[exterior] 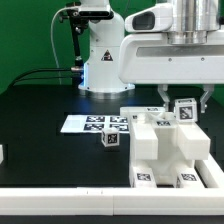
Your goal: Assemble chair
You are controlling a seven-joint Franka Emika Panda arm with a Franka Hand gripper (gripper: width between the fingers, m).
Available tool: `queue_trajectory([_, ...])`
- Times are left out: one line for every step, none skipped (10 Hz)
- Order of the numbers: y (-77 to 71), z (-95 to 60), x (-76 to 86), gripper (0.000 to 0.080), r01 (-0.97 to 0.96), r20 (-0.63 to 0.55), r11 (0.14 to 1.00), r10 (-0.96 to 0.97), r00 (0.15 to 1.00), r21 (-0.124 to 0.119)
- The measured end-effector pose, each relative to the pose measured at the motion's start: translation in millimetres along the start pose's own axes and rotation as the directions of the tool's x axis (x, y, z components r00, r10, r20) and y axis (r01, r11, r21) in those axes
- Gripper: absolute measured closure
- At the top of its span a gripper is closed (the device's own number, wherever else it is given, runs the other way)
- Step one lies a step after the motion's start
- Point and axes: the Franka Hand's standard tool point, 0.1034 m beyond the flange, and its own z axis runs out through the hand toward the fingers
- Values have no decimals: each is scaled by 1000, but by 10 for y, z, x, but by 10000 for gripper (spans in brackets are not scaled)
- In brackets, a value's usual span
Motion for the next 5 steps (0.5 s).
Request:
queue_trajectory([-10,7,4,518,-109,1,994,109,994,0])
queue_trajectory([-27,12,18,518,-224,0,974,224,974,0])
queue_trajectory([-28,12,18,518,-308,3,951,308,951,2])
queue_trajectory([-34,14,17,518,-469,10,883,469,883,10])
queue_trajectory([-41,17,15,518,-615,12,788,615,788,8])
